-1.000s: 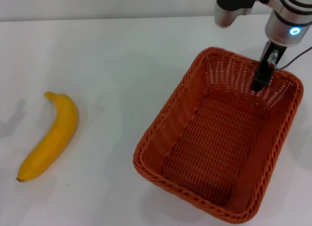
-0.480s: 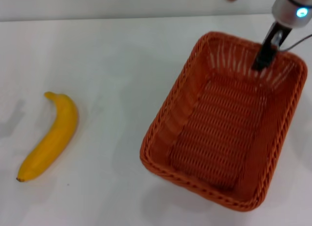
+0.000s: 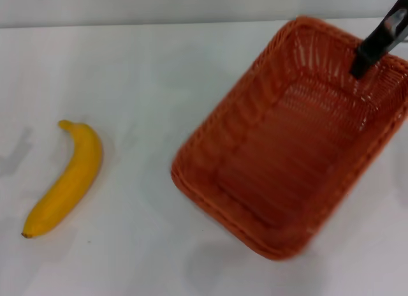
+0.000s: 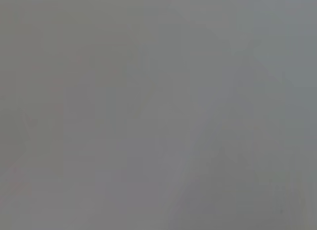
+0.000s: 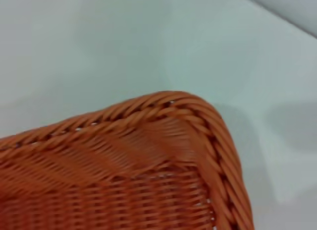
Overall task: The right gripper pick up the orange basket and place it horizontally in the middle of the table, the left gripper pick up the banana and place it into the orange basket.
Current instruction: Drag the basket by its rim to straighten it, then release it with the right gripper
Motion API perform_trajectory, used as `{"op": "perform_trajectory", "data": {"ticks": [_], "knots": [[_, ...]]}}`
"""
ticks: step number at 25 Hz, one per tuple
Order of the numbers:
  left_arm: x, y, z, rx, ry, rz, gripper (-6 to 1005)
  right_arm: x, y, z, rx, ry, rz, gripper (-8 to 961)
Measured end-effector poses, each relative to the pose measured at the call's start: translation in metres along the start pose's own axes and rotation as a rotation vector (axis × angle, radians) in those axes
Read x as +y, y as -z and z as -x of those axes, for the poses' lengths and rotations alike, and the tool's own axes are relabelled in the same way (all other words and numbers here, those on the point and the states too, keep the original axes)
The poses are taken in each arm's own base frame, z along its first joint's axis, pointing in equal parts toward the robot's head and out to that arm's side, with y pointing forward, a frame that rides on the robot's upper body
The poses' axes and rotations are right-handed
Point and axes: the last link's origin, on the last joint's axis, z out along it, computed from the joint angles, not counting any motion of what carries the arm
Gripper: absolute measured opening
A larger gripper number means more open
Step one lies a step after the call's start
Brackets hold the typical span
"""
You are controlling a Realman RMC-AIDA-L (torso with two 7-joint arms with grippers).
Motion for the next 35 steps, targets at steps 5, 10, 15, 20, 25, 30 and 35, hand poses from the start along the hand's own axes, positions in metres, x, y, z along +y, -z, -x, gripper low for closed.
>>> {"op": "perform_trajectory", "data": {"ticks": [5, 10, 15, 20, 25, 30, 35], "knots": [[0.0, -0.004, -0.002, 0.0, -0.011, 0.015, 879, -0.02, 0.012, -0.019, -0.111, -0.261, 0.151, 126], [-0.002, -0.007, -0.007, 0.003, -0.021, 0.024, 878, -0.031, 0.005, -0.039, -0.149, -0.412, 0.223, 130], [-0.004, -0.01, -0.013, 0.004, -0.02, 0.036, 878, -0.028, -0.008, -0.056, -0.147, -0.462, 0.234, 135], [-0.005, -0.012, -0.017, -0.011, -0.019, 0.053, 878, -0.017, -0.019, -0.065, -0.13, -0.46, 0.22, 140], [-0.005, -0.014, -0.018, -0.012, -0.019, 0.057, 878, -0.012, -0.027, -0.07, -0.168, -0.505, 0.247, 144], [-0.004, -0.014, -0.017, -0.016, -0.019, 0.058, 878, -0.011, -0.036, -0.077, -0.205, -0.557, 0.278, 149], [-0.004, -0.015, -0.016, -0.022, -0.02, 0.064, 878, -0.004, -0.04, -0.077, -0.188, -0.537, 0.265, 153]]}}
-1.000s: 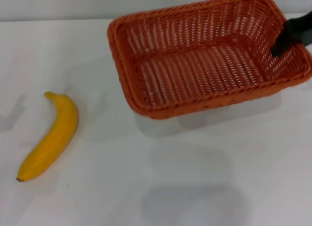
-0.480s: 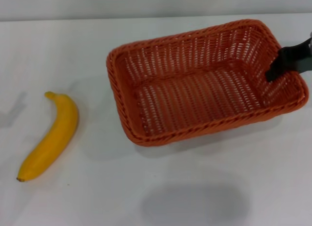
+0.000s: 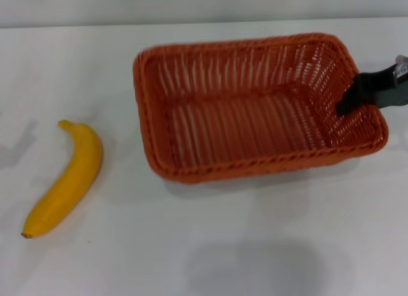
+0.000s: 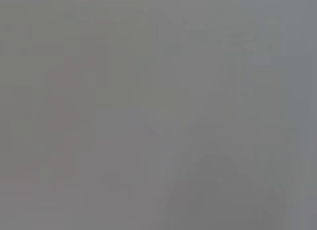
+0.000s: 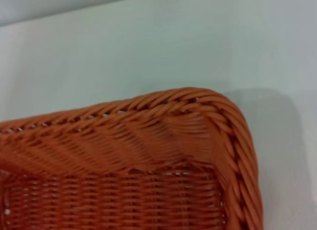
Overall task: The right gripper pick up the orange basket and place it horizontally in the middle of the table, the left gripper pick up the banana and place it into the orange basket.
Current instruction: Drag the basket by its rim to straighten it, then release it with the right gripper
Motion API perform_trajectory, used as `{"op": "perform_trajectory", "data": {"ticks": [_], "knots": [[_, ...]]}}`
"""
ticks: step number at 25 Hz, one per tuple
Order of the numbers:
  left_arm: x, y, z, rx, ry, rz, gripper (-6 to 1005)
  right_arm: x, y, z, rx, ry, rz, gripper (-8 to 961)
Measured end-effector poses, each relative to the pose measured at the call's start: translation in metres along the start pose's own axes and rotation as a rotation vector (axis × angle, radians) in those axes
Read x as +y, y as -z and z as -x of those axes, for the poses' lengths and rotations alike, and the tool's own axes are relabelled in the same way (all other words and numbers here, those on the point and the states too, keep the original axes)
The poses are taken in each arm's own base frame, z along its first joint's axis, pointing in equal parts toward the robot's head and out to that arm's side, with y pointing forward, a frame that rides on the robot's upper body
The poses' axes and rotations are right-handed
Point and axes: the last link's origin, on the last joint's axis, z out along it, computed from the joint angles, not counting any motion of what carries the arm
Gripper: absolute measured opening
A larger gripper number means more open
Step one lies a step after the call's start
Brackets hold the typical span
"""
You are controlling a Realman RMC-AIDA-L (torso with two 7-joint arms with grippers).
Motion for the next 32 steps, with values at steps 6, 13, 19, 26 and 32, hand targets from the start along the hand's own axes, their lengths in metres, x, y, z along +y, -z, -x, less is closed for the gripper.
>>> {"op": "perform_trajectory", "data": {"ticks": [6, 13, 19, 26, 32], "knots": [[0.001, 0.0, 0.0, 0.003, 0.0, 0.006, 879, 0.0, -0.004, -0.004, 0.018, 0.003, 0.001, 159], [0.002, 0.002, 0.0, 0.005, 0.003, 0.007, 879, -0.002, -0.005, -0.003, 0.004, -0.013, -0.001, 165], [0.003, 0.001, 0.0, 0.006, 0.004, 0.008, 879, -0.011, -0.003, -0.007, -0.005, -0.035, -0.011, 212], [0.003, 0.0, 0.001, 0.007, 0.005, 0.01, 878, -0.017, -0.004, -0.015, 0.017, -0.022, -0.01, 259], [0.004, -0.001, 0.001, 0.01, 0.005, 0.014, 878, -0.018, -0.004, -0.018, 0.026, -0.004, -0.005, 317]]}}
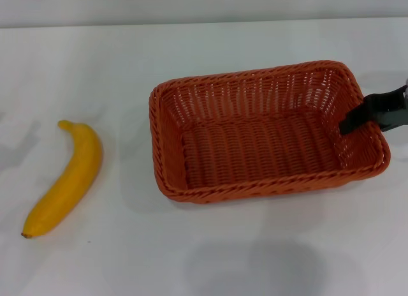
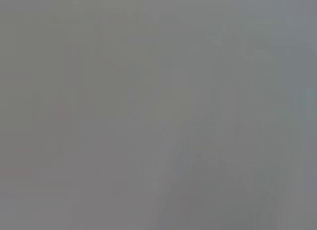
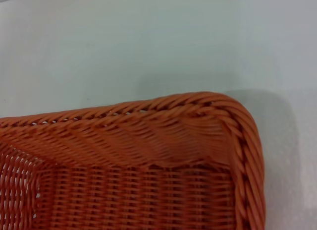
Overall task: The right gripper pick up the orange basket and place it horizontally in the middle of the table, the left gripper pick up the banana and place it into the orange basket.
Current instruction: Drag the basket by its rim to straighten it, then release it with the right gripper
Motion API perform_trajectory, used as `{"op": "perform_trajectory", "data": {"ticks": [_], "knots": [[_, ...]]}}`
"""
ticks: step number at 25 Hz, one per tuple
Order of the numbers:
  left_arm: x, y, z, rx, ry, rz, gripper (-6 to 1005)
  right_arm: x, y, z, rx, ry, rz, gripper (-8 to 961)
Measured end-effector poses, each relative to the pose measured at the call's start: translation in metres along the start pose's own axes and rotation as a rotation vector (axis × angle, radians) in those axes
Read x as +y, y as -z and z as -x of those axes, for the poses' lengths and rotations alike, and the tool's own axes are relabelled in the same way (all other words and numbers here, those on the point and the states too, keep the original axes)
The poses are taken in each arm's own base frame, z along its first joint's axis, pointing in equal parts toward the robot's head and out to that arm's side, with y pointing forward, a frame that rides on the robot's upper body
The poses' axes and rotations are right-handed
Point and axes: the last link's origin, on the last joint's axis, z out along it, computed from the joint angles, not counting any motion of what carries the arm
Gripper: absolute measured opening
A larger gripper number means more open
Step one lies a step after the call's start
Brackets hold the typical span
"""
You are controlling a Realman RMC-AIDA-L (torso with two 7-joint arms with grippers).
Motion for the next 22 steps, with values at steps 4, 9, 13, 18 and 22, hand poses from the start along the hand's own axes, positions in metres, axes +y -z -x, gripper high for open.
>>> {"op": "perform_trajectory", "data": {"ticks": [4, 9, 13, 18, 22], "knots": [[0.0, 0.002, 0.0, -0.001, -0.001, -0.001, 878, 0.001, 0.006, 0.002, -0.021, 0.031, 0.02, 360], [0.002, 0.005, 0.0, 0.002, 0.001, 0.002, 878, -0.001, 0.012, 0.004, -0.02, 0.055, 0.014, 394], [0.003, 0.005, 0.0, 0.005, 0.003, 0.005, 879, -0.003, 0.018, 0.006, -0.018, 0.079, 0.002, 408], [0.002, 0.012, -0.001, 0.011, 0.004, -0.009, 878, 0.002, 0.026, 0.009, -0.034, 0.106, 0.045, 471], [0.002, 0.019, -0.005, 0.012, 0.046, -0.003, 879, 0.002, 0.045, 0.016, -0.108, 0.144, 0.089, 722]]}}
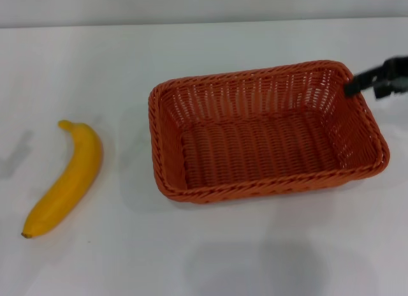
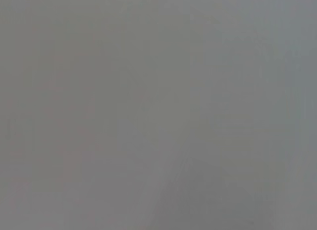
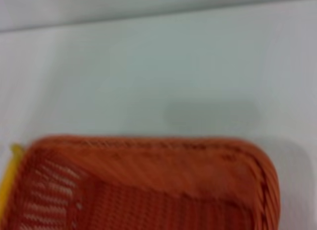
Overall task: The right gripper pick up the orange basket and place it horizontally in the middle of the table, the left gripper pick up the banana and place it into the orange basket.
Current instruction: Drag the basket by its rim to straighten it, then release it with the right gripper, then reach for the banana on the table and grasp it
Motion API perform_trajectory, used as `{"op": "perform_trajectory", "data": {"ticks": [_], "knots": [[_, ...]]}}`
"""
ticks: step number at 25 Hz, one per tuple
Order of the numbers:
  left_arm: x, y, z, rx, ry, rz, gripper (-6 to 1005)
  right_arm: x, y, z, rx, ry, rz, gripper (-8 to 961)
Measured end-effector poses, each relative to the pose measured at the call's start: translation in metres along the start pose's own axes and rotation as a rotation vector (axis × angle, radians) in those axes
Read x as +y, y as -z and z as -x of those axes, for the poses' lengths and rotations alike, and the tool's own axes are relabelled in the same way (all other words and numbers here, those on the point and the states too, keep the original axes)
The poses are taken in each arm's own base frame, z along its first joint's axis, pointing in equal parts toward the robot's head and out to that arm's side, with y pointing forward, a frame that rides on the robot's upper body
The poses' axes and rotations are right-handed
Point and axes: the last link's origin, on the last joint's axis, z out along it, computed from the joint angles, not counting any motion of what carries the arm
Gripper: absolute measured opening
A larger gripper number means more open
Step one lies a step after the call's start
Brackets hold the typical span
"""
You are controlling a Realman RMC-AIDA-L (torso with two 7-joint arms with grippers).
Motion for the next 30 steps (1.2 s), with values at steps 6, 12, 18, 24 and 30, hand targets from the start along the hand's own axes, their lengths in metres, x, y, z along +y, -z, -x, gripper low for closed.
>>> {"op": "perform_trajectory", "data": {"ticks": [6, 12, 18, 24, 30], "knots": [[0.0, 0.006, -0.017, -0.092, 0.142, 0.042, 878, -0.014, 0.048, 0.014, -0.262, 0.117, 0.077, 869], [0.0, -0.016, -0.047, -0.354, 0.292, 0.06, 877, -0.044, 0.071, 0.005, -0.467, 0.276, -0.013, 869], [0.004, -0.061, -0.07, -0.696, 0.36, 0.036, 875, -0.061, 0.075, -0.013, -0.603, 0.372, -0.087, 870], [0.006, -0.108, -0.073, -1.089, 0.324, -0.017, 875, -0.082, 0.077, -0.041, -0.722, 0.366, -0.163, 869], [0.01, -0.136, -0.078, -1.356, 0.192, -0.072, 874, -0.093, 0.081, -0.055, -0.795, 0.319, -0.18, 869]]}}
